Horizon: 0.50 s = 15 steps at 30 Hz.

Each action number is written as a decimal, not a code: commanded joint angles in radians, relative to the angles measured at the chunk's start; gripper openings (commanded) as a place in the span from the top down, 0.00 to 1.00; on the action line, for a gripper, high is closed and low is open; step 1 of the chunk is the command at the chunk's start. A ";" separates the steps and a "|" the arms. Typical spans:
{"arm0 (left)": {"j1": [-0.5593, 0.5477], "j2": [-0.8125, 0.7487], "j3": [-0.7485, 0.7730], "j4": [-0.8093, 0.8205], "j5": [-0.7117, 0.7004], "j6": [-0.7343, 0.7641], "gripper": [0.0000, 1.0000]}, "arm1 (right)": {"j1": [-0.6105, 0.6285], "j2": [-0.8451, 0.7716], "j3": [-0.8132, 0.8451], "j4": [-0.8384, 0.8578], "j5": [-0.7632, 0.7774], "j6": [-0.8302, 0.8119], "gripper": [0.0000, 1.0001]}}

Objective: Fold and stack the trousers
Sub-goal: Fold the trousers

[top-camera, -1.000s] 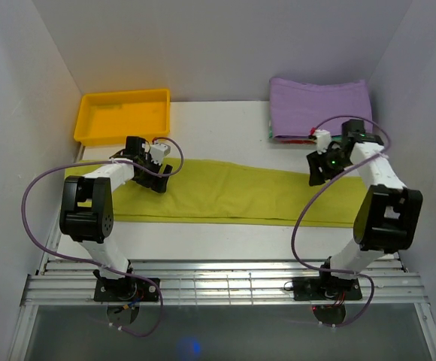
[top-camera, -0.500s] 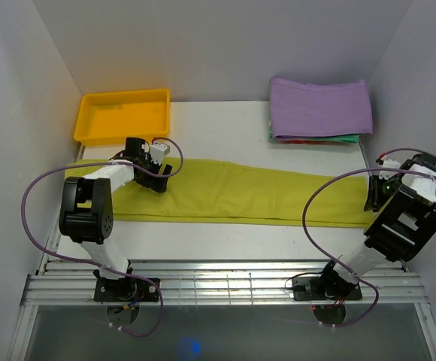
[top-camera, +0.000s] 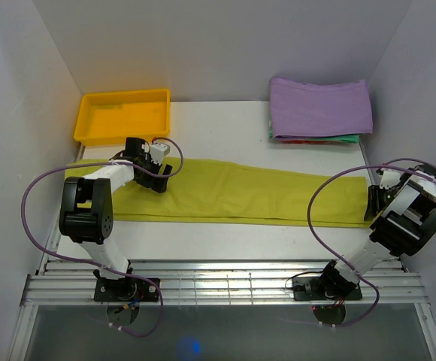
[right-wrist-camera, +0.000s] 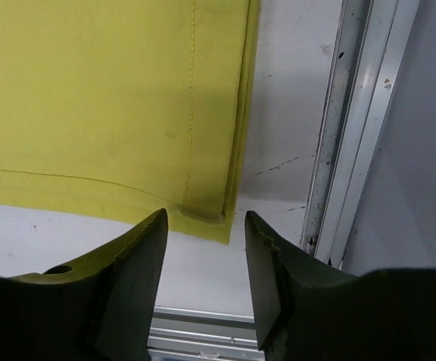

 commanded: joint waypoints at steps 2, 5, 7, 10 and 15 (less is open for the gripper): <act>-0.004 0.022 -0.046 -0.053 0.027 -0.016 0.02 | -0.007 0.044 0.010 0.030 -0.017 -0.005 0.52; -0.004 0.022 -0.048 -0.053 0.027 -0.017 0.02 | -0.007 0.057 0.021 0.016 -0.049 -0.007 0.60; -0.004 0.021 -0.046 -0.053 0.027 -0.017 0.02 | -0.007 0.065 0.030 -0.005 -0.063 -0.007 0.66; -0.005 0.025 -0.046 -0.053 0.027 -0.019 0.02 | -0.007 0.064 0.045 -0.021 -0.069 -0.008 0.79; -0.004 0.027 -0.055 -0.047 0.027 -0.020 0.02 | -0.007 0.027 0.077 -0.068 -0.080 -0.022 0.86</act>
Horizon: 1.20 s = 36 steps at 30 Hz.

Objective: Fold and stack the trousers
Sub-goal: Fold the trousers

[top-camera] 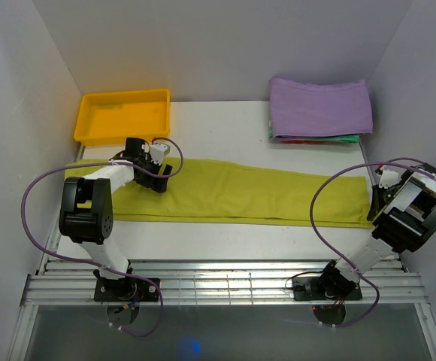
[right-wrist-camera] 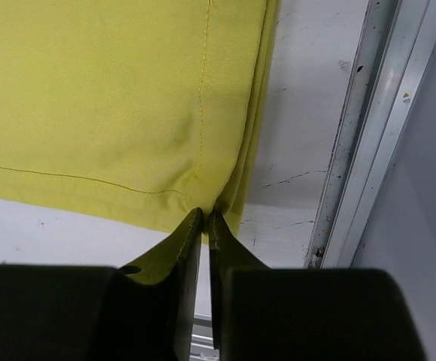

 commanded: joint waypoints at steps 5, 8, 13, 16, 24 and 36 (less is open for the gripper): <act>-0.004 0.029 -0.056 -0.048 0.030 -0.023 0.02 | -0.007 -0.069 0.104 -0.120 -0.072 -0.008 0.92; -0.004 0.030 -0.056 -0.048 0.024 -0.022 0.02 | -0.007 -0.097 0.141 -0.182 -0.074 -0.009 0.92; -0.006 0.029 -0.058 -0.049 0.006 -0.017 0.02 | -0.010 -0.141 0.150 -0.215 -0.011 -0.029 0.92; -0.004 0.030 -0.062 -0.048 -0.004 -0.017 0.02 | -0.017 -0.134 0.101 -0.194 0.038 -0.055 0.92; -0.006 0.022 -0.071 -0.052 -0.022 -0.003 0.02 | -0.039 -0.016 -0.028 0.030 0.165 -0.089 0.92; -0.006 -0.263 -0.013 -0.253 0.301 0.232 0.02 | -0.039 0.077 0.041 0.127 0.222 -0.107 0.92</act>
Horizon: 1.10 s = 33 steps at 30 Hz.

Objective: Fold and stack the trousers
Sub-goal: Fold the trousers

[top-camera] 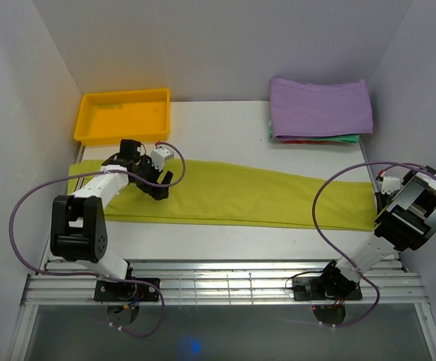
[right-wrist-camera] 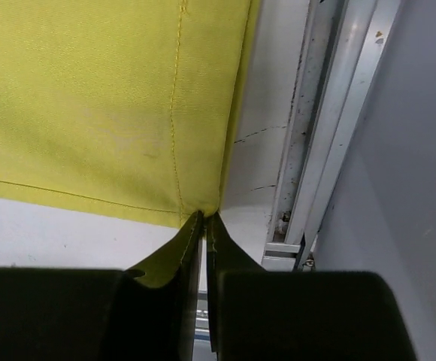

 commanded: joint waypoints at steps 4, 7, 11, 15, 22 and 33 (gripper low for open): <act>-0.004 -0.307 0.003 -0.336 0.192 0.438 0.16 | -0.011 0.014 0.072 0.055 -0.011 -0.066 0.51; -0.003 -0.363 -0.055 -0.442 0.145 0.653 0.28 | 0.004 -0.039 0.102 -0.036 -0.097 -0.076 0.13; -0.004 -0.386 -0.134 -0.444 0.069 0.823 0.48 | 0.059 -0.111 0.118 -0.113 -0.167 -0.057 0.07; -0.006 -0.314 -0.149 -0.403 0.060 0.826 0.50 | 0.116 -0.145 0.127 -0.147 -0.200 -0.027 0.07; -0.027 -0.254 -0.194 -0.283 0.028 0.822 0.50 | 0.143 -0.131 0.153 -0.180 -0.213 -0.006 0.08; -0.064 -0.231 -0.244 -0.127 -0.026 0.800 0.59 | 0.143 -0.105 0.161 -0.185 -0.214 0.011 0.09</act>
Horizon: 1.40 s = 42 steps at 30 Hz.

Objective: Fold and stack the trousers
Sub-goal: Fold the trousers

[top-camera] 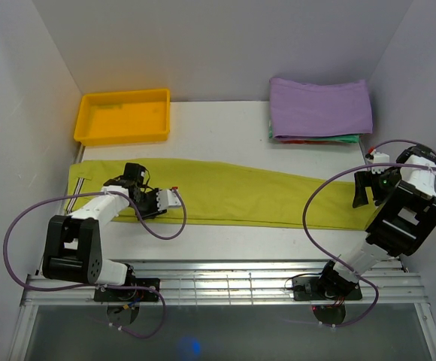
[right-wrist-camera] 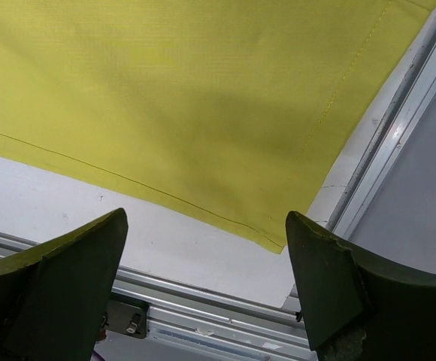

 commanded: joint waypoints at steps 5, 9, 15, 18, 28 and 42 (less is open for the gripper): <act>-0.009 -0.010 -0.004 0.096 -0.020 0.011 0.65 | -0.003 0.002 0.021 -0.027 -0.026 0.012 0.09; -0.009 -0.015 0.009 0.099 -0.011 0.005 0.89 | -0.003 0.001 0.018 -0.025 -0.026 0.010 0.10; -0.009 -0.076 0.080 -0.025 0.043 0.017 1.00 | -0.003 -0.004 0.018 -0.034 -0.031 0.007 0.10; -0.009 -0.104 0.150 -0.169 0.092 0.003 1.00 | -0.003 -0.007 0.018 -0.036 -0.034 0.003 0.10; -0.011 -0.074 0.151 -0.400 0.112 0.031 1.00 | 0.003 0.006 0.029 -0.054 -0.057 0.003 0.10; -0.009 0.111 -0.038 -0.117 0.046 -0.032 0.98 | 0.209 -0.037 -0.090 -0.056 -0.187 0.001 0.22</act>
